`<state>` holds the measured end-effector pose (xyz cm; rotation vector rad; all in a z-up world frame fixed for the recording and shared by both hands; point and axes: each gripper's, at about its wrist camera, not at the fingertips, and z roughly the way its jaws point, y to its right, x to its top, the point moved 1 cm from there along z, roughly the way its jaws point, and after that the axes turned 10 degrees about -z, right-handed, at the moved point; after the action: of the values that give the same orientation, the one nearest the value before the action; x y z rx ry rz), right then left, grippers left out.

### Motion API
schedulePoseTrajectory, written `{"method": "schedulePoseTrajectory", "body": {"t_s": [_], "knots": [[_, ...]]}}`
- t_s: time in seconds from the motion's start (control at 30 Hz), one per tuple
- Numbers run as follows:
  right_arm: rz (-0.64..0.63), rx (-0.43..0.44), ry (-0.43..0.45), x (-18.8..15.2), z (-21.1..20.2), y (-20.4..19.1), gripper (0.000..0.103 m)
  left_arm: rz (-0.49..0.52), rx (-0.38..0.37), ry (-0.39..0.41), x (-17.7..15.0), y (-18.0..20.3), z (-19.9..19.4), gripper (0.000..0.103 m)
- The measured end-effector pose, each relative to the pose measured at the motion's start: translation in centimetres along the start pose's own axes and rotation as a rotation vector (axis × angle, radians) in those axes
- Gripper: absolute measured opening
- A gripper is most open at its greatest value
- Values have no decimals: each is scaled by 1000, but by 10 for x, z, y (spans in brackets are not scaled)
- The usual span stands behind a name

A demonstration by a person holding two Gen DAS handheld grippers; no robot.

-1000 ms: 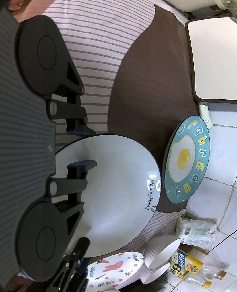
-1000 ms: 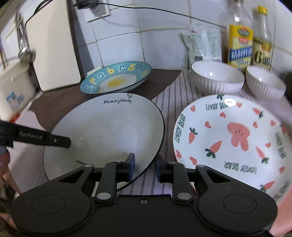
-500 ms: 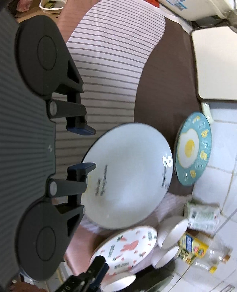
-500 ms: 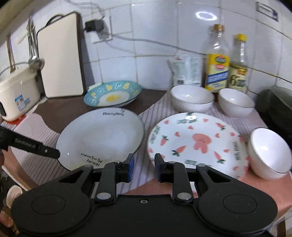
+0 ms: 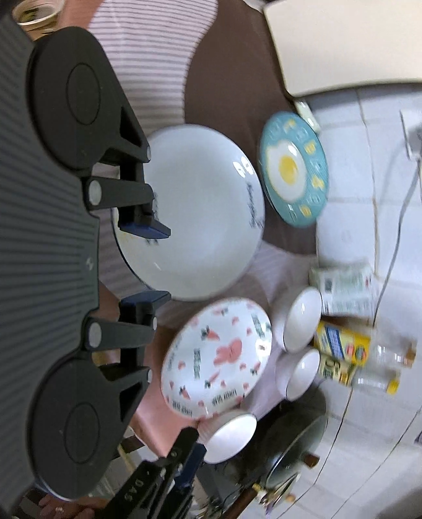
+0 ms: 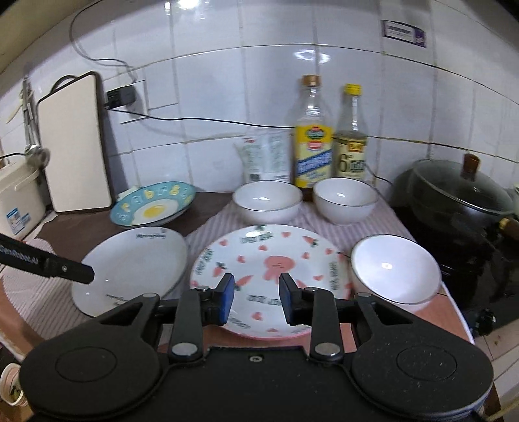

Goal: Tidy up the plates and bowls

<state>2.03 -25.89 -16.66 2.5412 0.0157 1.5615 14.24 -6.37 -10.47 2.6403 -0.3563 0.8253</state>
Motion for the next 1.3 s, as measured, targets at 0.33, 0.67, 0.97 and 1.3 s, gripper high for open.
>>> {"method": "schedulePoseTrajectory", "body": {"t_s": [0.33, 0.67, 0.97, 1.3], "knots": [[78, -62, -13, -30, 30, 37, 40, 151, -62, 40, 13, 45, 39, 40], [237, 16, -48, -58, 67, 55, 40, 293, -76, 6, 49, 64, 113, 41], [339, 21, -68, -59, 83, 61, 32, 326, -63, -96, 74, 66, 169, 35], [401, -1, -92, -55, 86, 61, 23, 298, -93, -136, 78, 65, 181, 11]]}}
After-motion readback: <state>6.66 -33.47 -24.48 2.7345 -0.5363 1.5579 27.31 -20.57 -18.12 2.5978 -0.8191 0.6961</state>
